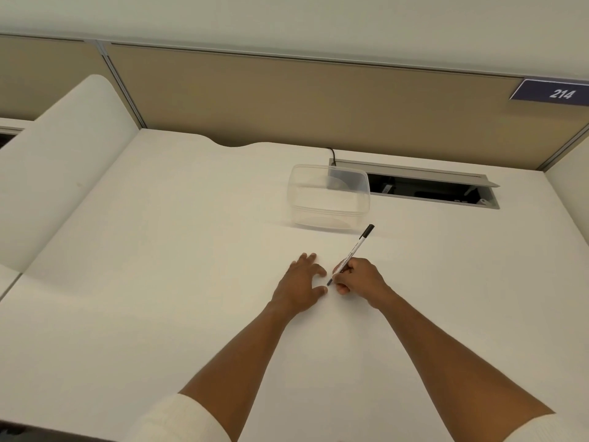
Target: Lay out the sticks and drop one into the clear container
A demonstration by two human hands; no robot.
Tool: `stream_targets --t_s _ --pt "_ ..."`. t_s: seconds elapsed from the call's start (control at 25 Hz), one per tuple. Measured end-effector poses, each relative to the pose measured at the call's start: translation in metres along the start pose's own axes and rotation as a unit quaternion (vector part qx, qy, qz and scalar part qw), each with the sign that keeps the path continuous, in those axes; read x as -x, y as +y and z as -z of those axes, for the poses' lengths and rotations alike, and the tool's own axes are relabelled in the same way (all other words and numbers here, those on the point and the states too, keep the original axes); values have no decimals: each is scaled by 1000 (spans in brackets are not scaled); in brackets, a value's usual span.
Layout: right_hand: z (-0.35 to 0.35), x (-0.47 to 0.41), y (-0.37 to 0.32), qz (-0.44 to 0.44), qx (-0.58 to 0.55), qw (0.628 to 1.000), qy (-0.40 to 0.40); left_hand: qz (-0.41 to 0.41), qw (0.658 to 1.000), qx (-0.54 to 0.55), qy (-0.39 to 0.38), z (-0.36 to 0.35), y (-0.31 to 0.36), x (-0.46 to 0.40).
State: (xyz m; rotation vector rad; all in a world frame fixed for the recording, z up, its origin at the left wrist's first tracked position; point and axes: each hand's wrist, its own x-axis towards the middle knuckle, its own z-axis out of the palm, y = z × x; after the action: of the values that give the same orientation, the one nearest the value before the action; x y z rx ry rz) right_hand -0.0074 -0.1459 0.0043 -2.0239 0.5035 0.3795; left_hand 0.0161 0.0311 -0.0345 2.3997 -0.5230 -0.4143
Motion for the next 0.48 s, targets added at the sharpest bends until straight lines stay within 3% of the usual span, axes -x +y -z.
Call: stream_targets --t_s 0.48 --pt "1 1 -4 3 -56 998 -25 5 1000 7 -2 8 7 -1"
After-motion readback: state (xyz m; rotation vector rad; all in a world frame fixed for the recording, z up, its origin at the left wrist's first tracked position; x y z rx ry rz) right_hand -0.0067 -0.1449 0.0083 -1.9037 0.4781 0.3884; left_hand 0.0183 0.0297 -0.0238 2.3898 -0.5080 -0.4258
